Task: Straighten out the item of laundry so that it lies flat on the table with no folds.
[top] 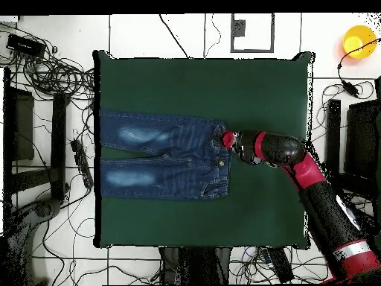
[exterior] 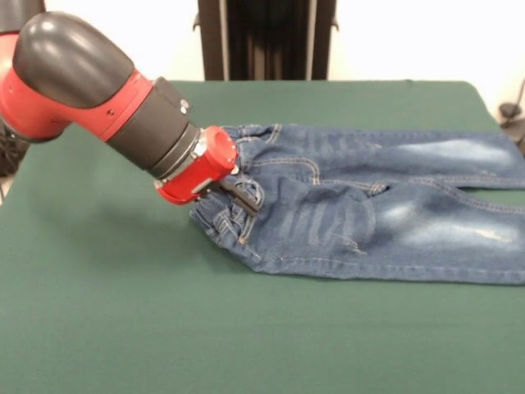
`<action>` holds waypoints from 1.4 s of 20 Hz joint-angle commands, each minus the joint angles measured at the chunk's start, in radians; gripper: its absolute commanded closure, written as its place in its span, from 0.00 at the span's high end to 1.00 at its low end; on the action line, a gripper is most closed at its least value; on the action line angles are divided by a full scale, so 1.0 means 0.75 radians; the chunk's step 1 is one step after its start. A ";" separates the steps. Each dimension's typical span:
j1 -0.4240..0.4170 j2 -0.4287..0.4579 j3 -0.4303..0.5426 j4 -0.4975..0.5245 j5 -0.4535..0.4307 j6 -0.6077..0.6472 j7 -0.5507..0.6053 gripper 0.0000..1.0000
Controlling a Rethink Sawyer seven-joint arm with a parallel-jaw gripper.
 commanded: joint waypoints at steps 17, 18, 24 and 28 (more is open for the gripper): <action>0.028 0.031 0.061 -0.205 -0.190 0.050 -0.351 0.00; 0.027 0.010 0.045 -0.211 -0.206 0.042 -0.342 0.00; 0.083 -0.104 -0.051 -0.294 -0.314 0.024 -0.235 0.00; 0.084 -0.089 -0.041 -0.300 -0.362 -0.036 -0.197 0.00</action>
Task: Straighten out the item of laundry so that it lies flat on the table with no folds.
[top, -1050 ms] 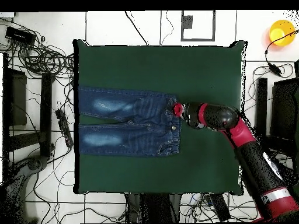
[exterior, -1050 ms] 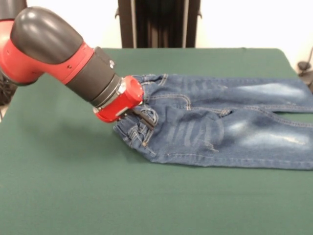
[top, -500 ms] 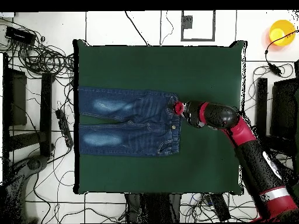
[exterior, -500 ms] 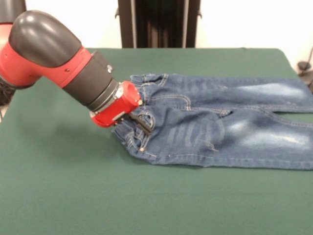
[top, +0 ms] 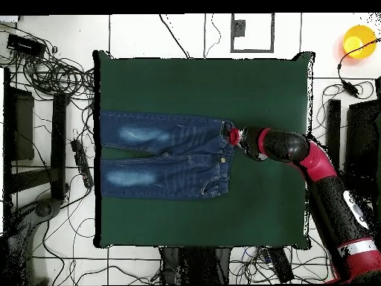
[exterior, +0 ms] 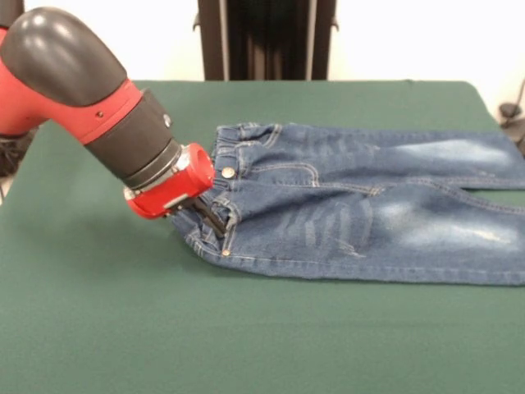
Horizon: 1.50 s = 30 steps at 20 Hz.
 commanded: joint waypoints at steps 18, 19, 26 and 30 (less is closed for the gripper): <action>0.067 -0.191 -0.168 -0.176 -0.277 -0.050 -0.086 0.00; 0.069 -0.204 -0.178 -0.178 -0.287 -0.044 -0.082 0.00; 0.069 -0.185 -0.202 -0.217 -0.341 -0.079 -0.107 0.00; 0.053 -0.167 -0.203 -0.235 -0.366 -0.099 -0.136 0.00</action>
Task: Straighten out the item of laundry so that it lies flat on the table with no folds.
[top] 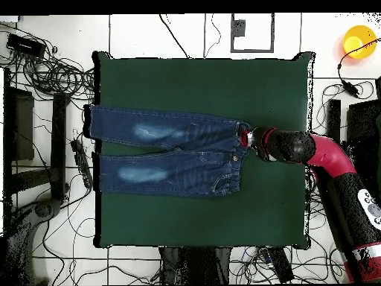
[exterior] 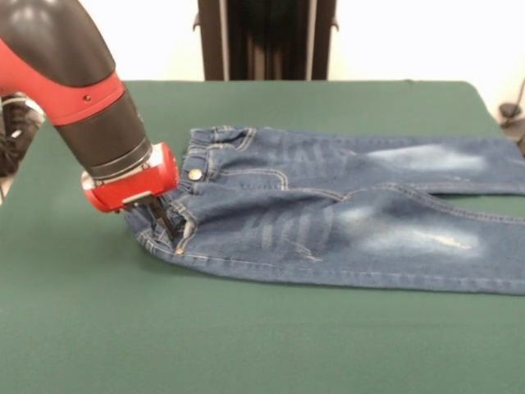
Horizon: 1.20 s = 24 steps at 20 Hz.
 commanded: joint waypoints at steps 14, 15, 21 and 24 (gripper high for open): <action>-0.054 -0.026 -0.145 -0.267 -0.190 -0.067 -0.279 0.00; -0.055 -0.031 -0.145 -0.271 -0.193 -0.059 -0.289 0.00; -0.043 -0.065 -0.161 -0.301 -0.214 0.001 -0.322 0.00; -0.047 -0.067 -0.153 -0.321 -0.220 0.030 -0.358 0.00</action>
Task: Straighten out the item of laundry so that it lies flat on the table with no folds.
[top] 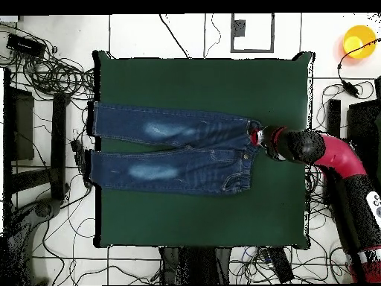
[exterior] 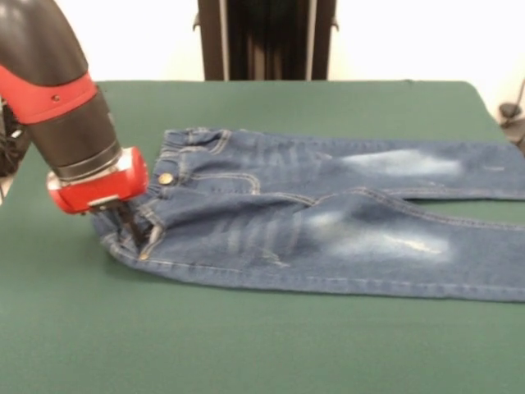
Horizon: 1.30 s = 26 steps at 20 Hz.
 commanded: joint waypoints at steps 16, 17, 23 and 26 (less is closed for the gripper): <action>-0.106 0.027 -0.078 -0.377 -0.192 0.116 -0.591 0.00; -0.105 0.030 -0.078 -0.381 -0.191 0.113 -0.594 0.00; -0.076 0.071 -0.054 -0.491 -0.170 0.171 -0.661 0.00; -0.073 0.097 -0.046 -0.516 -0.147 0.156 -0.632 0.00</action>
